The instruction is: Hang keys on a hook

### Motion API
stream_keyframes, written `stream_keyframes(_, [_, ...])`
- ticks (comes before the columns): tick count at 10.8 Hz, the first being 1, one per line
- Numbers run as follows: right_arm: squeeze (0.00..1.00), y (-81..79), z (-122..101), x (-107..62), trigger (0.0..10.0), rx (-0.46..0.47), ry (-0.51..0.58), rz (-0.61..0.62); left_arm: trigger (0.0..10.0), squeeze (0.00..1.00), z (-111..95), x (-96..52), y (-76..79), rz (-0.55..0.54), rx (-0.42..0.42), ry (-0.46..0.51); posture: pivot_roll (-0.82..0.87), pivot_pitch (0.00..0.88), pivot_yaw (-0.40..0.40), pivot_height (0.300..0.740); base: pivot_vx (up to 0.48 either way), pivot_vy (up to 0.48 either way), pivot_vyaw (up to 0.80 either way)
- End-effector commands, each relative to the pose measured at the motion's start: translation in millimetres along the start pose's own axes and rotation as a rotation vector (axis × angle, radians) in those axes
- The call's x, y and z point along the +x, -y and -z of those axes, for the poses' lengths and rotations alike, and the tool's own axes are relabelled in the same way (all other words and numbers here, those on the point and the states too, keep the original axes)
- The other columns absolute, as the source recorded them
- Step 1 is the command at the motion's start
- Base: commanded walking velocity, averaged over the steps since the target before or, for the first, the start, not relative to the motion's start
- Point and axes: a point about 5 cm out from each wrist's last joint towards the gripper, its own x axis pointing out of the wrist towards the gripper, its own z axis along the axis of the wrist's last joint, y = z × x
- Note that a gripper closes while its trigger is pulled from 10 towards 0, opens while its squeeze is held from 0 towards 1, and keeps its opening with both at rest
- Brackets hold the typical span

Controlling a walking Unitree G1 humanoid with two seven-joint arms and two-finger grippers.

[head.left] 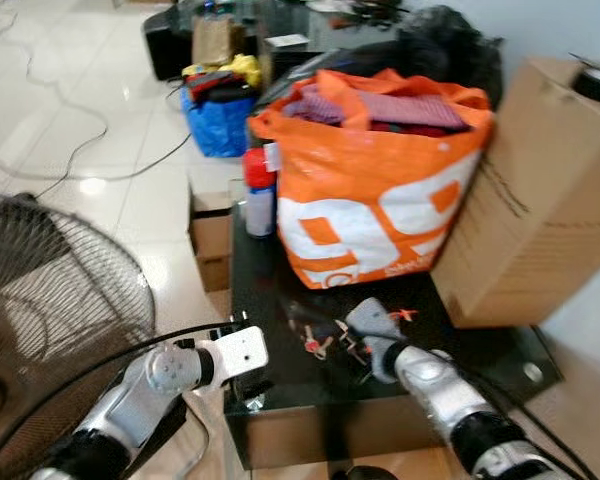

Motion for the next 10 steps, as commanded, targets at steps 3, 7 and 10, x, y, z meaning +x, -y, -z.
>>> stream_keyframes(3, [0.00,7.6,-5.7,4.6,10.0,0.007,-0.002,0.020,10.0,0.00,-9.0,-17.7,-0.7,0.002,0.004,0.017,-0.02,0.000,-0.066,0.740,0.000,0.000,0.00])
stream_keyframes(7, [0.00,8.7,-0.4,7.4,9.7,0.087,-0.051,0.067,10.0,0.00,-11.4,-32.5,2.1,0.010,0.002,0.002,0.00,0.048,-0.058,0.740,0.000,0.000,0.00])
stream_keyframes(10, [0.00,14.9,3.6,4.9,8.5,0.144,-0.062,0.102,10.0,0.00,-12.8,-35.5,6.6,0.038,-0.003,-0.006,0.00,0.068,-0.045,0.740,0.000,0.000,0.00])
